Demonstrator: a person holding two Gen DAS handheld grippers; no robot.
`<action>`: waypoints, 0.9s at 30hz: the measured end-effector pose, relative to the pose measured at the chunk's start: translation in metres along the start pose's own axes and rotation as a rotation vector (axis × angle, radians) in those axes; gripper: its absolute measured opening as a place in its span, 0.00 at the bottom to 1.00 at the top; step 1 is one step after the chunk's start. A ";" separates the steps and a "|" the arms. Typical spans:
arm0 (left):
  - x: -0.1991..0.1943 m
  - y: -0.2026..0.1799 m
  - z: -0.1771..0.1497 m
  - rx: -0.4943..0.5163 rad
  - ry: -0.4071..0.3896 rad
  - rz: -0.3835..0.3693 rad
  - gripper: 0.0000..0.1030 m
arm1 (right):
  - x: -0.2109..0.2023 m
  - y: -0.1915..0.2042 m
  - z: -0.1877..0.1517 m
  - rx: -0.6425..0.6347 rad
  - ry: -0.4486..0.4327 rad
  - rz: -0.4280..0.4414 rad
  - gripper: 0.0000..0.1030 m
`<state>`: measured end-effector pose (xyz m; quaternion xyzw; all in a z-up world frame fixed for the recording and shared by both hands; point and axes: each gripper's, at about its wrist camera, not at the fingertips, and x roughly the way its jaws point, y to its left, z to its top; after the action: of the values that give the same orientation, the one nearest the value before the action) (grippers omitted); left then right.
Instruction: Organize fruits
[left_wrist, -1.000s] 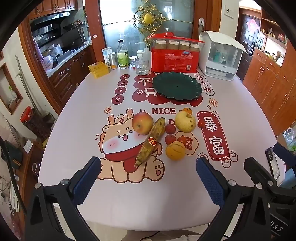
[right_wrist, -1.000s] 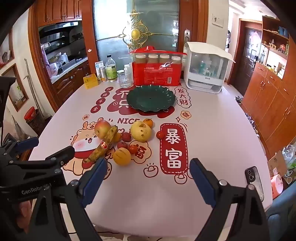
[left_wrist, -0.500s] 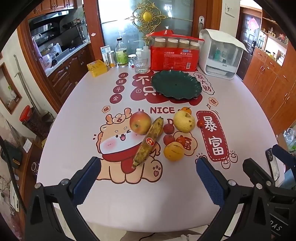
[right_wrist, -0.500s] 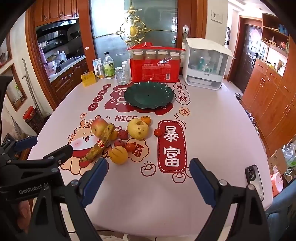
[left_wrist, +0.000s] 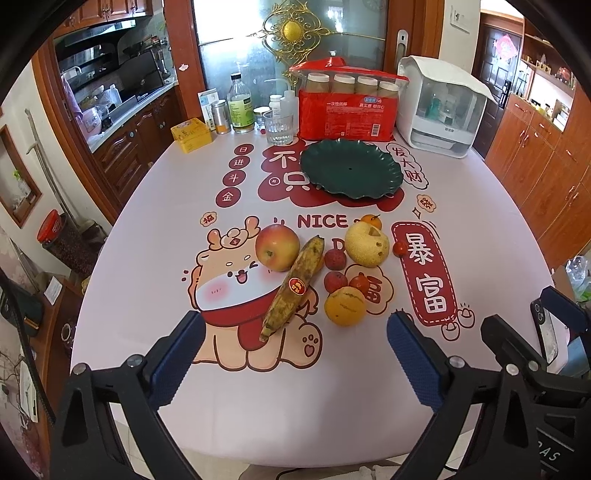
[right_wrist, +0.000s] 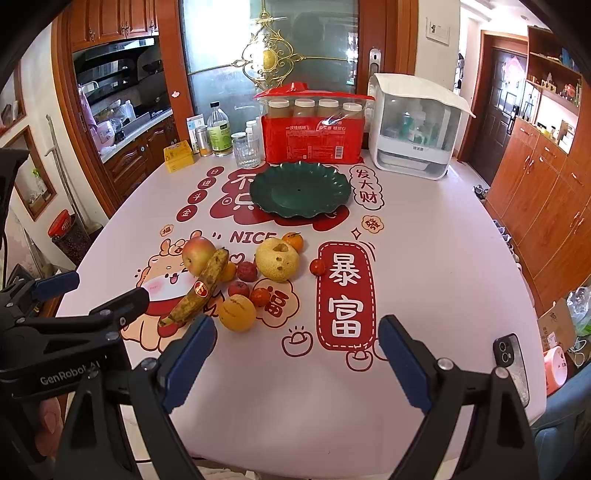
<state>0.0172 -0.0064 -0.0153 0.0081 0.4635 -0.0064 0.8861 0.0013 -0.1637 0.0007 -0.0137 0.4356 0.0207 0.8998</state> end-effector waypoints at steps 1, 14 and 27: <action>0.001 0.001 0.000 0.000 -0.001 0.001 0.94 | -0.001 0.000 0.000 0.001 0.000 0.000 0.88; 0.002 -0.003 0.002 0.008 0.013 -0.002 0.94 | 0.005 -0.004 0.007 0.007 0.001 -0.011 0.88; 0.000 0.000 -0.006 0.014 0.026 -0.008 0.95 | 0.003 -0.007 0.003 0.028 -0.008 -0.014 0.88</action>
<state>0.0121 -0.0059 -0.0189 0.0128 0.4751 -0.0130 0.8797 0.0056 -0.1704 -0.0002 -0.0039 0.4320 0.0082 0.9018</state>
